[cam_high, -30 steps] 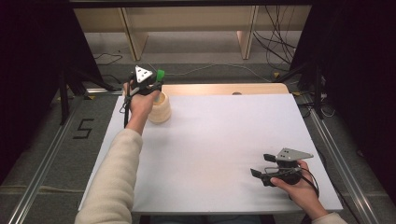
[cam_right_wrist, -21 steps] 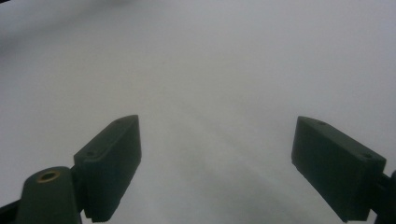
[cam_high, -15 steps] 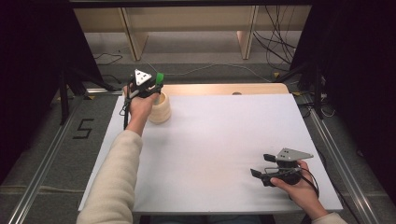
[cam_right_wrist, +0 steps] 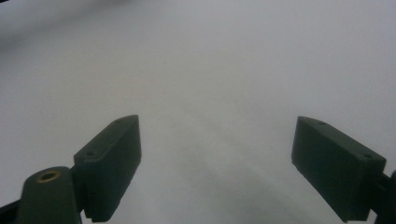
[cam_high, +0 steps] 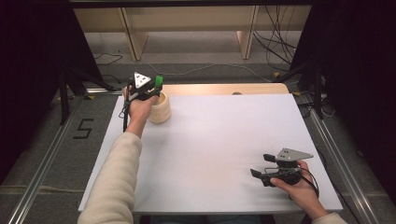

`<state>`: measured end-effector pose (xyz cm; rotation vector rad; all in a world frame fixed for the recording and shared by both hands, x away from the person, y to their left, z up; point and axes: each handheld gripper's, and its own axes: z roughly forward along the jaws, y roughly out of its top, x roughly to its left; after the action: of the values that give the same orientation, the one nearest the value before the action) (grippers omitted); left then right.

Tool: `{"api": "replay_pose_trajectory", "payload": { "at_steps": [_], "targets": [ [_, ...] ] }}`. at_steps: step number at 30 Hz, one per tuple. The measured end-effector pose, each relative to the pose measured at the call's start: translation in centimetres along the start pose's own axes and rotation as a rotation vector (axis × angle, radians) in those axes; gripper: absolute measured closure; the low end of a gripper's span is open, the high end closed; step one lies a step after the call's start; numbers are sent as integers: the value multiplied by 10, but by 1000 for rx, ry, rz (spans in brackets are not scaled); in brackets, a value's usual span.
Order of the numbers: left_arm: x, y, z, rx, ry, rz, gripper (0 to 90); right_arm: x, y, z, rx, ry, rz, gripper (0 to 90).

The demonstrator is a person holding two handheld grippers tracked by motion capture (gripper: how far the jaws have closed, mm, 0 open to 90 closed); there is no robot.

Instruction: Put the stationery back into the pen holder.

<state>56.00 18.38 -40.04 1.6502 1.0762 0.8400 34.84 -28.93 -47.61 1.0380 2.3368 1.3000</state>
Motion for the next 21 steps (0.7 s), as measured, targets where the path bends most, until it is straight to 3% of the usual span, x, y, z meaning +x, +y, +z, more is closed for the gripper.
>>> {"api": "replay_pose_trajectory", "payload": {
  "at_steps": [21],
  "targets": [
    [3, -17, 2, 20, 5, -15, 666, 0, 0, 1, 3, 4, -7, 169]
  ]
}}
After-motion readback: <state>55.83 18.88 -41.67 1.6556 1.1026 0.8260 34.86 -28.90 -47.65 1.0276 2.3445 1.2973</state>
